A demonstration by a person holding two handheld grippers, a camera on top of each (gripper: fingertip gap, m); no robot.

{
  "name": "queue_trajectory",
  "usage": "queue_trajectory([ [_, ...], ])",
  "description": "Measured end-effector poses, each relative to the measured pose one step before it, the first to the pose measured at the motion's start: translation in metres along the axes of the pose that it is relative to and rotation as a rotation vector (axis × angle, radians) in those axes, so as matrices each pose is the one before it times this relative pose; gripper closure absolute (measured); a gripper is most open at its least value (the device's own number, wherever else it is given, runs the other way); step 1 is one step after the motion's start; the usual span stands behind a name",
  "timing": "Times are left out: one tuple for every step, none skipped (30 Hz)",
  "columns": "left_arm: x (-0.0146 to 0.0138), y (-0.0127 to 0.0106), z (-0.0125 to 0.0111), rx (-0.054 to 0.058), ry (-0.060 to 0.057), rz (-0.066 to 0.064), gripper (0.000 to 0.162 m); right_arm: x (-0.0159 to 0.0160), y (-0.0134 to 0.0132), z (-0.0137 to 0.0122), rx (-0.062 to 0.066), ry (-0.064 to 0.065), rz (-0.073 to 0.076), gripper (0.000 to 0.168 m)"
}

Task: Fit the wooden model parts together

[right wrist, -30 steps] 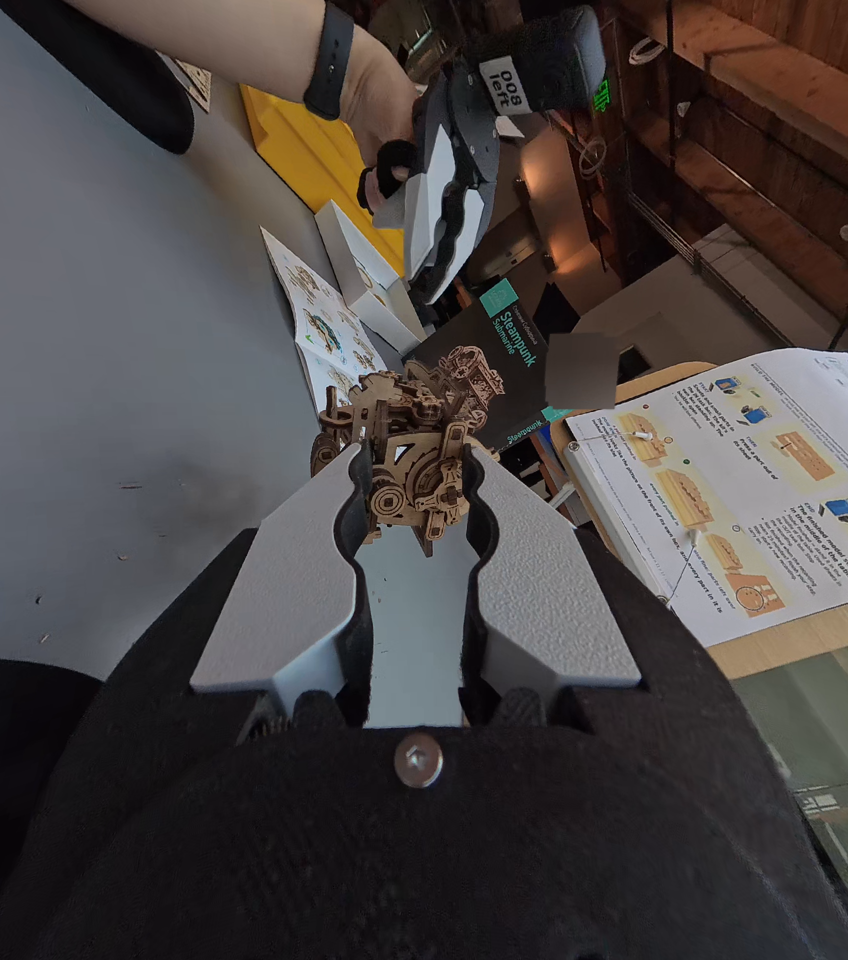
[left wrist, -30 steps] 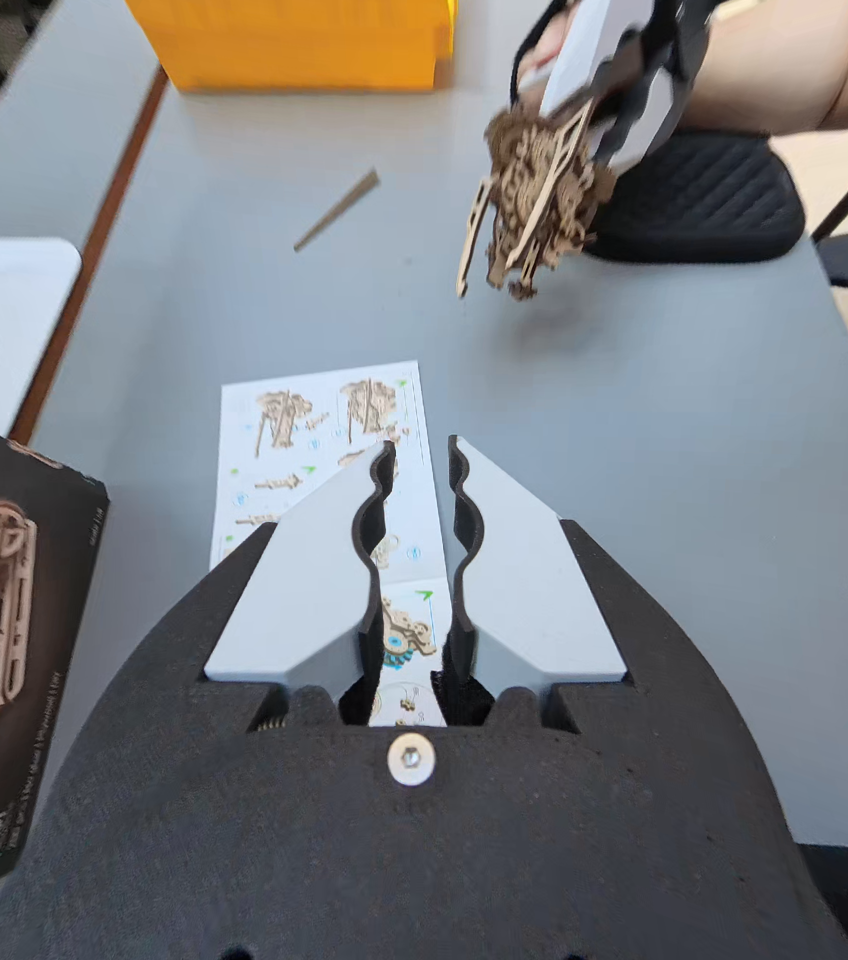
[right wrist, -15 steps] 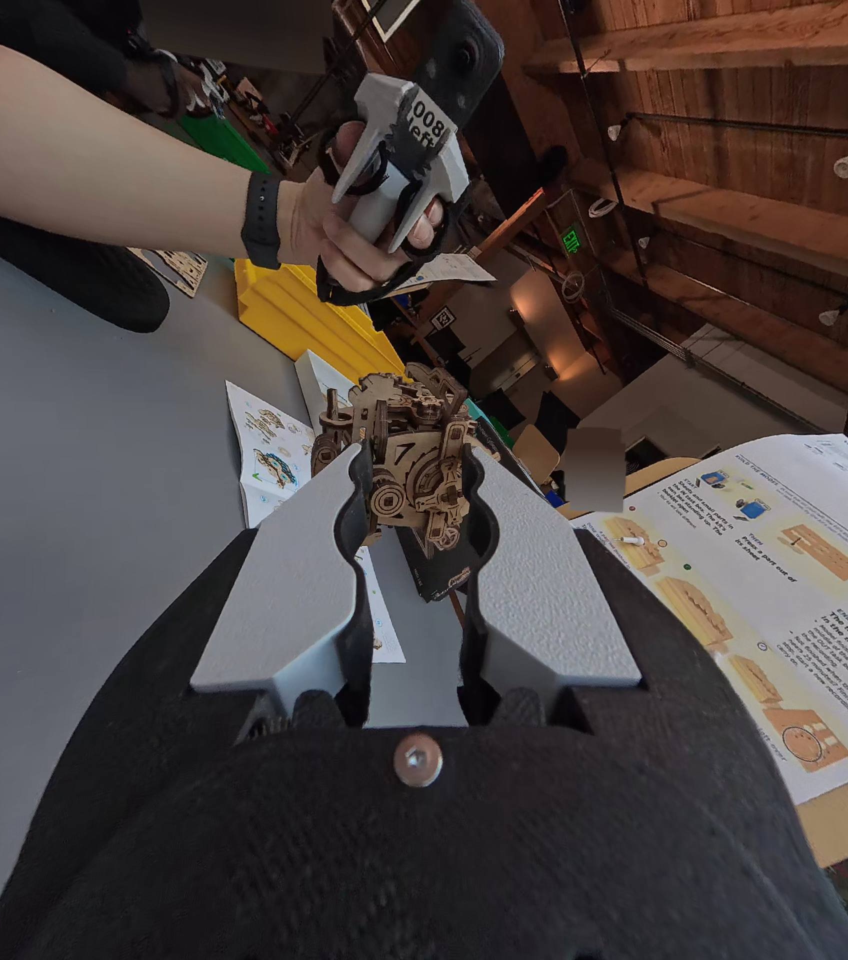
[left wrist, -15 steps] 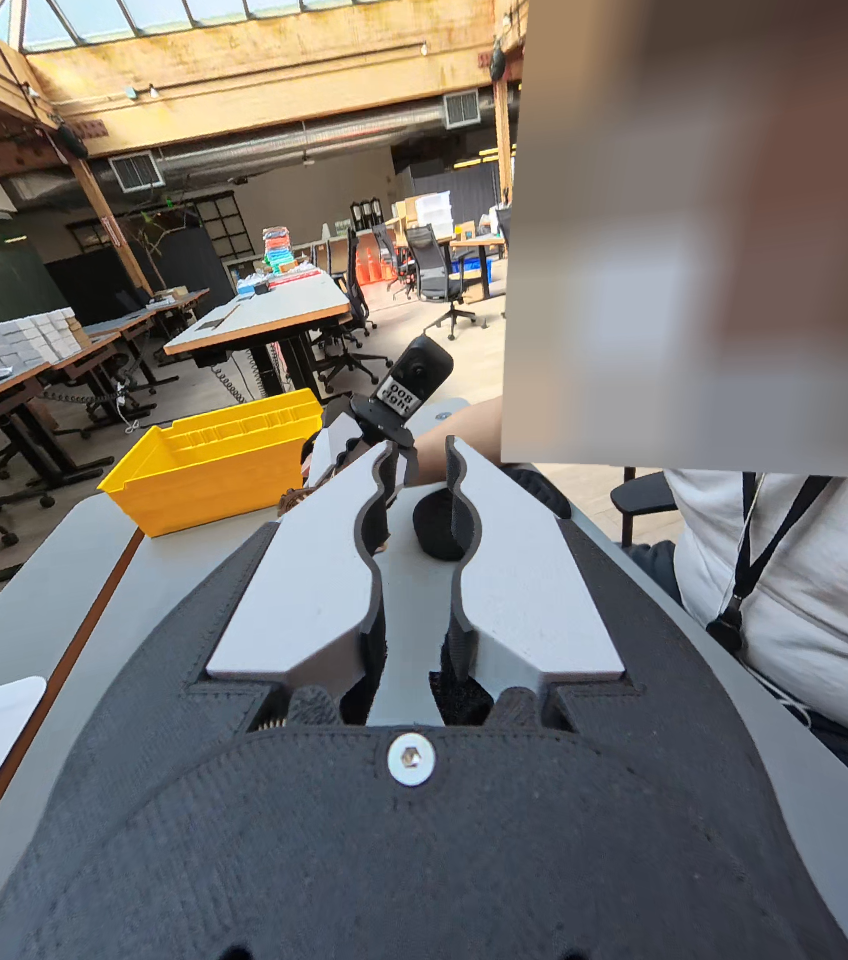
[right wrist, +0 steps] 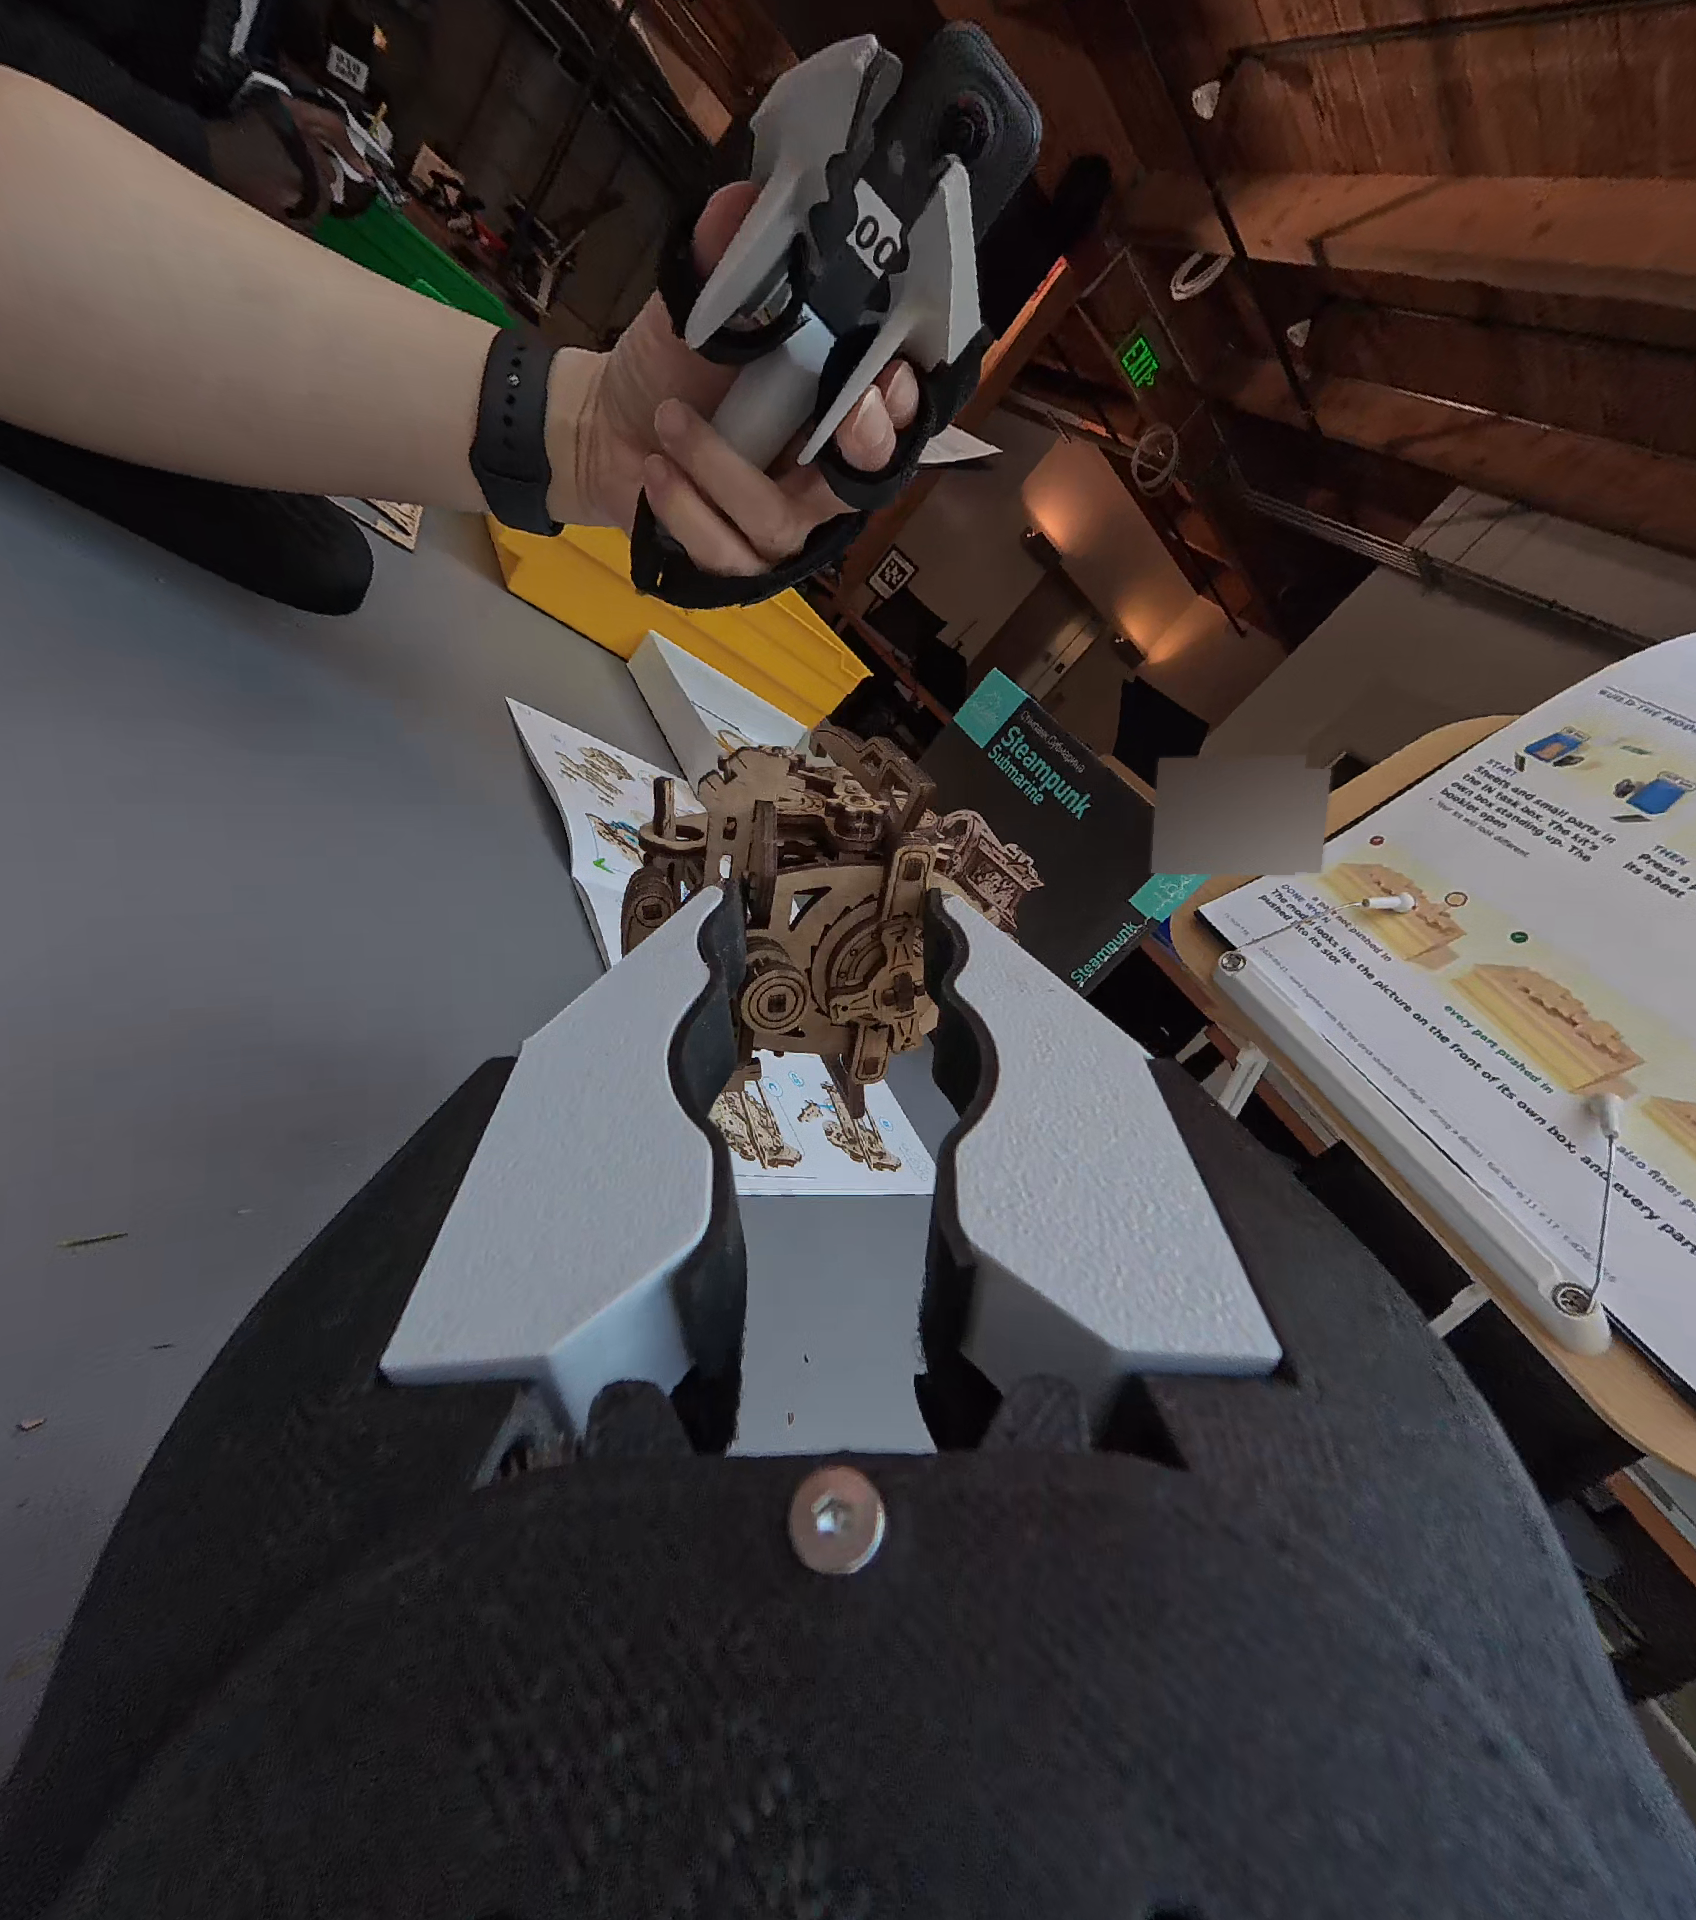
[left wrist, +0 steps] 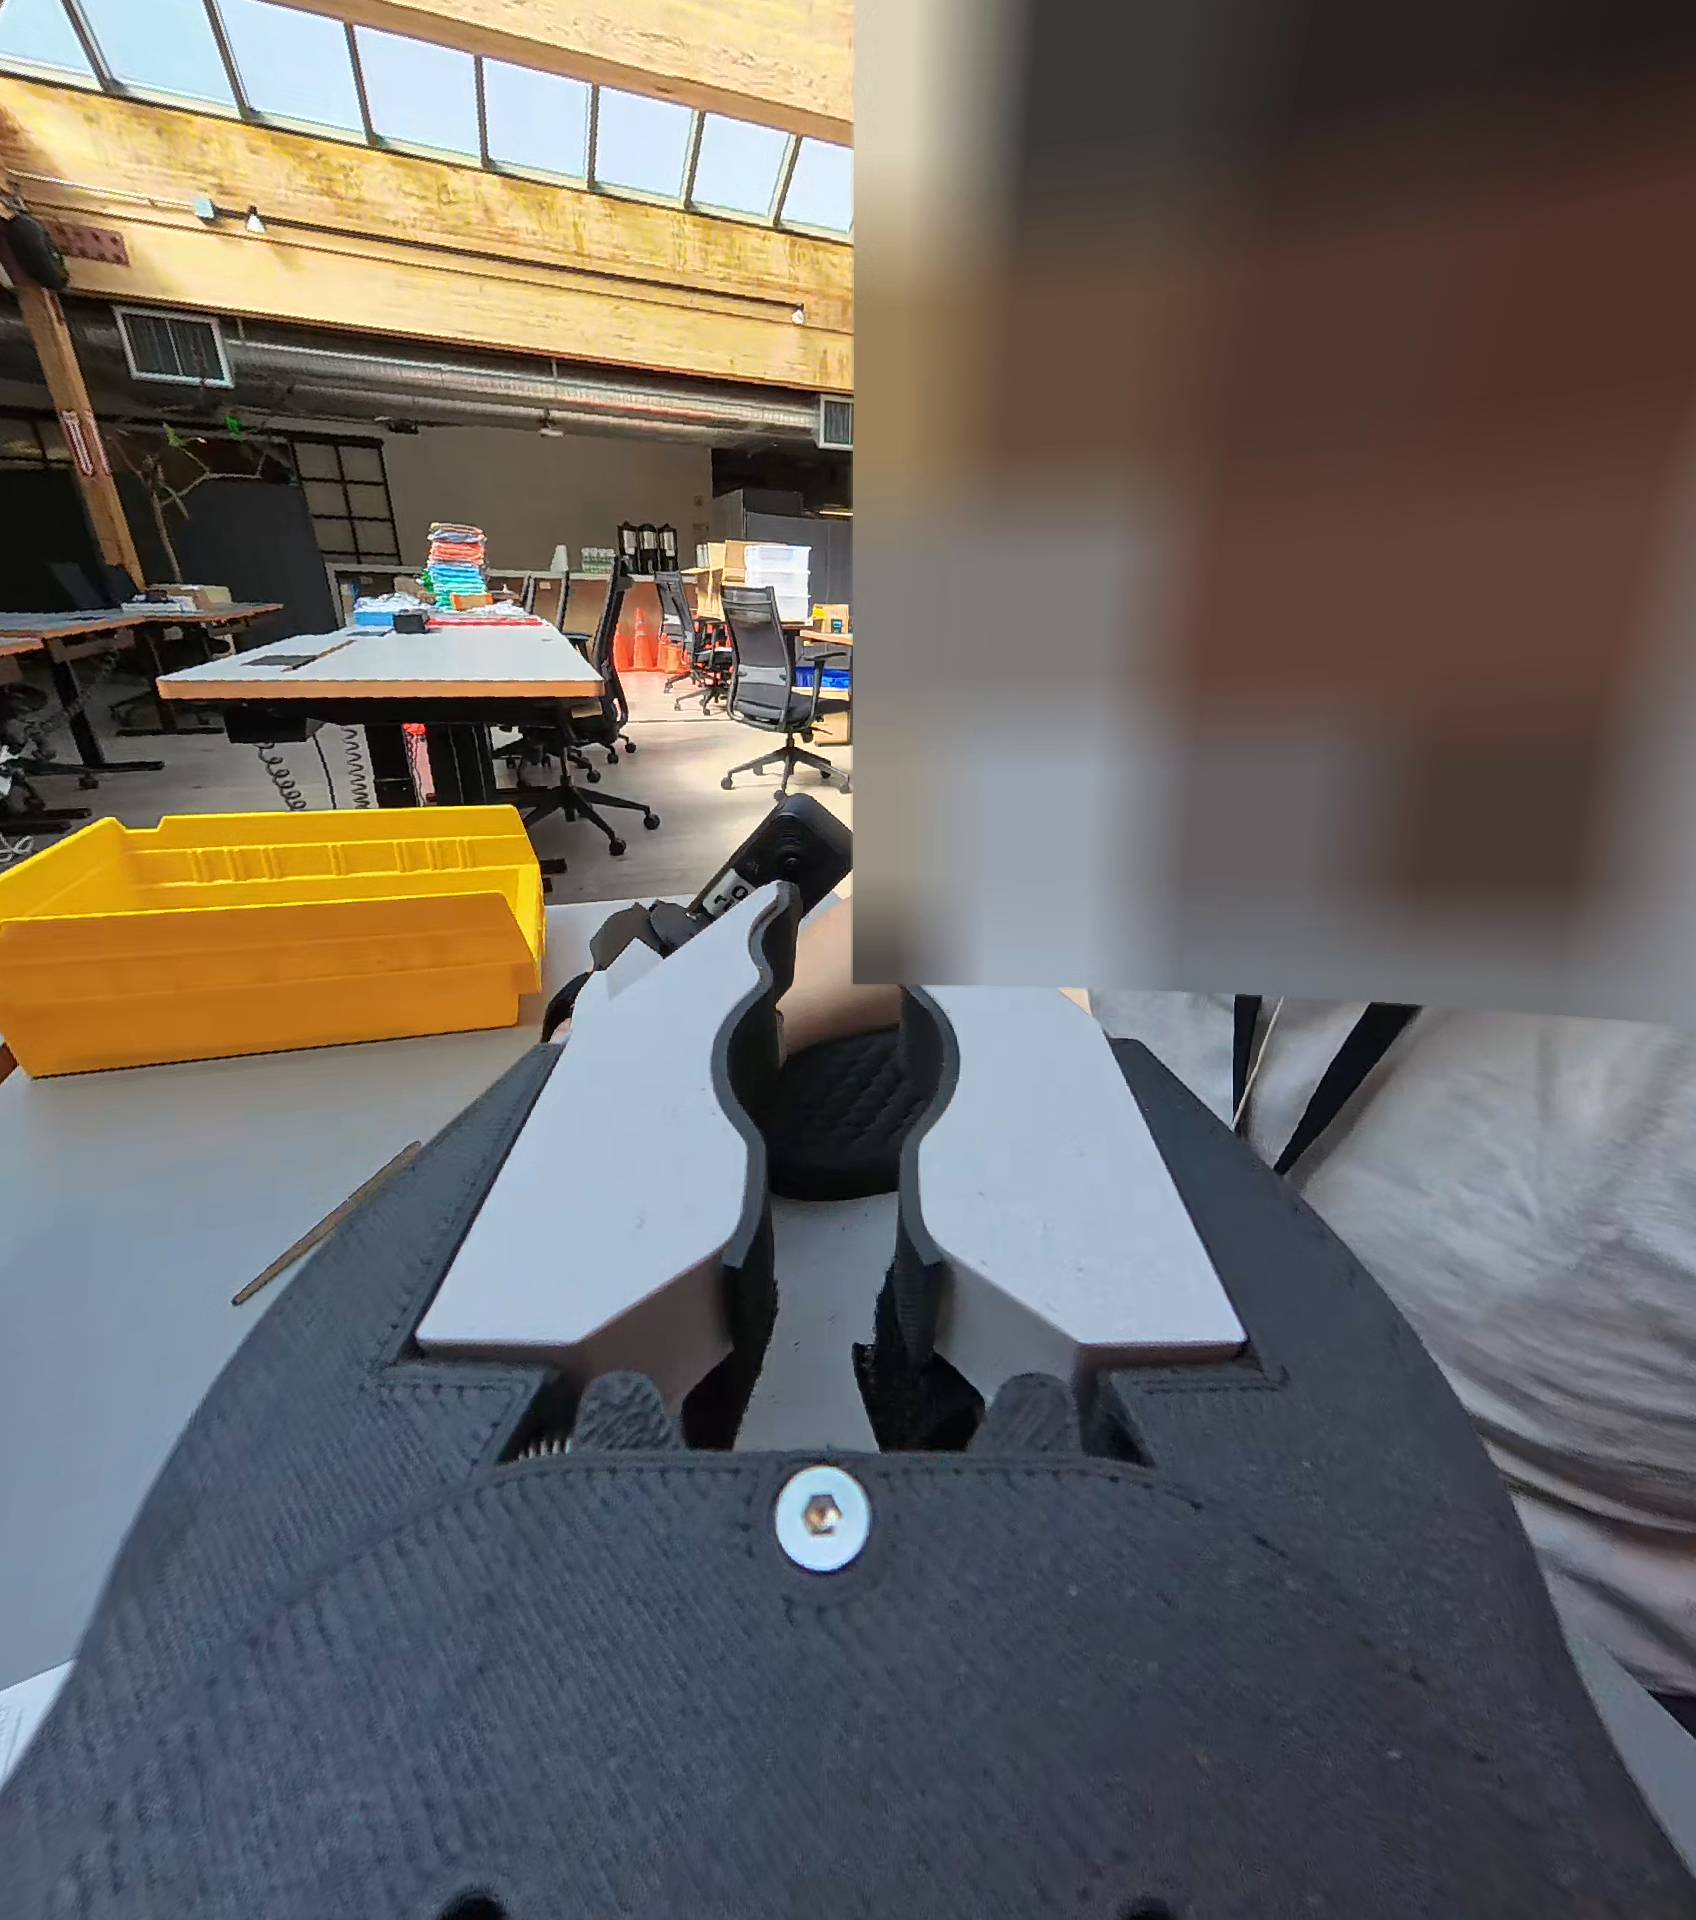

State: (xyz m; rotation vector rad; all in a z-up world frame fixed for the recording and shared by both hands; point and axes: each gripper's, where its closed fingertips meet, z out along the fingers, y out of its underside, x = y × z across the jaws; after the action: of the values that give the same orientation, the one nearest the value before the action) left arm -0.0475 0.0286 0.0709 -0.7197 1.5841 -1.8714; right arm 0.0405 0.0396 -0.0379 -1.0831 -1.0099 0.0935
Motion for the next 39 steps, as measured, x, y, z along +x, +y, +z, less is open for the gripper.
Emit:
queue_trajectory([
  [-0.00103, 0.00085, 0.00049, -0.0054, -0.0040, -0.0069, 0.147, 0.00031, 0.00195, 0.00126, -0.0213, 0.0114, -0.0237, 0.136],
  [-0.00099, 0.00125, 0.00069, -0.0085, -0.0063, -0.0038, 0.147, -0.00075, 0.00071, 0.00080, -0.0116, 0.0065, -0.0281, 0.136],
  [-0.00032, 0.00181, 0.00094, -0.0138, -0.0064, 0.0022, 0.146, -0.00053, 0.00061, 0.00082, -0.0123, 0.0104, -0.0307, 0.136],
  [-0.00015, 0.00212, 0.00121, -0.0163, -0.0078, 0.0084, 0.147, -0.00002, 0.00119, 0.00114, -0.0189, 0.0115, -0.0332, 0.136],
  [-0.00064, 0.00200, 0.00152, -0.0170, -0.0103, 0.0100, 0.147, -0.00073, 0.00056, 0.00103, -0.0137, 0.0050, -0.0260, 0.136],
  [-0.00036, 0.00201, 0.00187, -0.0159, -0.0071, 0.0069, 0.147, -0.00113, 0.00063, 0.00083, -0.0124, -0.0003, -0.0161, 0.136],
  [-0.00018, 0.00199, 0.00223, -0.0119, -0.0030, 0.0016, 0.146, -0.00095, 0.00124, 0.00087, -0.0158, -0.0011, -0.0067, 0.136],
  [-0.00065, 0.00215, 0.00259, -0.0083, -0.0018, -0.0023, 0.146, -0.00096, 0.00143, 0.00089, -0.0149, -0.0047, 0.0021, 0.136],
  [-0.00074, 0.00298, 0.00291, -0.0123, -0.0003, -0.0054, 0.146, -0.00102, 0.00099, 0.00065, -0.0130, -0.0056, -0.0002, 0.136],
  [-0.00082, 0.00431, 0.00280, -0.0227, -0.0004, -0.0049, 0.146, -0.00016, 0.00051, 0.00059, -0.0097, 0.0018, -0.0108, 0.136],
  [-0.00111, 0.00522, 0.00259, -0.0328, -0.0061, 0.0007, 0.145, -0.00010, -0.00004, 0.00044, -0.0046, 0.0058, -0.0180, 0.136],
  [-0.00150, 0.00562, 0.00195, -0.0374, -0.0122, 0.0092, 0.144, -0.00083, -0.00012, 0.00020, -0.0027, 0.0020, -0.0196, 0.136],
  [-0.00164, 0.00529, 0.00145, -0.0346, -0.0159, 0.0166, 0.143, -0.00132, -0.00005, 0.00039, -0.0037, -0.0005, -0.0212, 0.136],
  [-0.00220, 0.00448, 0.00116, -0.0273, -0.0187, 0.0187, 0.143, -0.00132, -0.00063, 0.00041, -0.0011, -0.0001, -0.0202, 0.136],
  [-0.00265, 0.00378, 0.00098, -0.0216, -0.0181, 0.0144, 0.143, -0.00180, -0.00109, 0.00033, 0.0038, -0.0042, -0.0133, 0.136],
  [-0.00236, 0.00364, 0.00090, -0.0198, -0.0123, 0.0060, 0.143, -0.00190, -0.00094, 0.00022, 0.0043, -0.0065, -0.0086, 0.136],
  [-0.00176, 0.00339, 0.00078, -0.0184, -0.0056, -0.0006, 0.143, -0.00151, -0.00068, 0.00009, 0.0041, -0.0046, -0.0115, 0.136],
  [-0.00175, 0.00292, 0.00071, -0.0157, -0.0057, -0.0015, 0.143, -0.00042, -0.00034, -0.00003, 0.0022, 0.0025, -0.0152, 0.136],
  [-0.00186, 0.00267, 0.00058, -0.0146, -0.0073, 0.0027, 0.142, 0.00053, -0.00033, -0.00028, 0.0020, 0.0083, -0.0185, 0.136],
  [-0.00147, 0.00221, 0.00040, -0.0136, -0.0073, 0.0077, 0.142, 0.00043, -0.00100, -0.00045, 0.0042, 0.0082, -0.0168, 0.136],
  [-0.00103, 0.00182, 0.00023, -0.0129, -0.0067, 0.0094, 0.142, -0.00016, -0.00124, -0.00043, 0.0060, 0.0032, -0.0110, 0.136],
  [-0.00104, 0.00123, -0.00012, -0.0117, -0.0066, 0.0075, 0.142, -0.00082, -0.00095, -0.00013, 0.0030, -0.0018, -0.0081, 0.136],
  [-0.00080, 0.00045, -0.00045, -0.0073, -0.0061, 0.0054, 0.142, -0.00117, -0.00011, 0.00042, -0.0006, -0.0035, -0.0070, 0.136],
  [-0.00058, -0.00039, -0.00095, -0.0010, -0.0041, 0.0044, 0.142, -0.00205, 0.00069, 0.00073, -0.0027, -0.0108, 0.0034, 0.136],
  [-0.00087, -0.00112, -0.00124, 0.0042, -0.0039, 0.0028, 0.142, -0.00204, 0.00137, 0.00083, -0.0059, -0.0156, 0.0205, 0.136],
  [-0.00130, -0.00106, -0.00131, 0.0059, -0.0043, 0.0005, 0.143, 0.00035, 0.00141, 0.00078, -0.0028, -0.0088, 0.0353, 0.136],
  [-0.00172, -0.00075, -0.00131, 0.0054, -0.0048, -0.0026, 0.143, 0.00237, 0.00077, 0.00037, 0.0018, -0.0063, 0.0569, 0.136],
  [-0.00235, -0.00043, -0.00109, 0.0053, -0.0065, -0.0067, 0.143, 0.00296, 0.00024, -0.00022, 0.0038, -0.0112, 0.0745, 0.136],
  [-0.00283, 0.00005, -0.00079, 0.0044, -0.0083, -0.0106, 0.143, 0.00275, -0.00040, -0.00036, 0.0080, -0.0135, 0.0767, 0.136],
  [-0.00265, 0.00040, -0.00040, 0.0032, -0.0068, -0.0119, 0.143, 0.00272, -0.00033, -0.00085, 0.0077, -0.0094, 0.0634, 0.136],
  [-0.00175, 0.00071, -0.00005, 0.0020, -0.0038, -0.0102, 0.143, 0.00256, -0.00036, -0.00090, 0.0073, -0.0034, 0.0401, 0.136],
  [-0.00144, 0.00099, 0.00025, -0.0013, -0.0048, -0.0065, 0.143, 0.00210, 0.00002, -0.00059, 0.0045, 0.0003, 0.0232, 0.136],
  [-0.00104, 0.00114, 0.00037, -0.0040, -0.0063, -0.0017, 0.143, 0.00099, 0.00089, -0.00020, -0.0008, -0.0010, 0.0147, 0.136],
  [-0.00047, 0.00104, 0.00049, -0.0053, -0.0049, 0.0022, 0.143, -0.00033, 0.00119, 0.00015, -0.0026, -0.0057, 0.0094, 0.136],
  [-0.00012, 0.00091, 0.00050, -0.0061, -0.0032, 0.0030, 0.143, -0.00123, 0.00117, 0.00036, -0.0033, -0.0095, 0.0058, 0.136],
  [-0.00008, 0.00052, 0.00040, -0.0052, -0.0040, 0.0014, 0.143, -0.00124, 0.00093, 0.00039, -0.0037, -0.0083, 0.0051, 0.136],
  [0.00012, 0.00003, 0.00019, -0.0025, -0.0027, 0.0007, 0.143, -0.00113, 0.00050, 0.00020, -0.0014, -0.0068, 0.0041, 0.136],
  [0.00035, -0.00022, 0.00009, -0.0004, -0.0017, 0.0016, 0.143, -0.00080, 0.00016, 0.00018, 0.0005, -0.0051, 0.0038, 0.136],
  [-0.00003, -0.00034, -0.00004, -0.0010, -0.0046, 0.0029, 0.143, -0.00044, 0.00023, 0.00006, 0.0007, -0.0035, 0.0033, 0.136],
])
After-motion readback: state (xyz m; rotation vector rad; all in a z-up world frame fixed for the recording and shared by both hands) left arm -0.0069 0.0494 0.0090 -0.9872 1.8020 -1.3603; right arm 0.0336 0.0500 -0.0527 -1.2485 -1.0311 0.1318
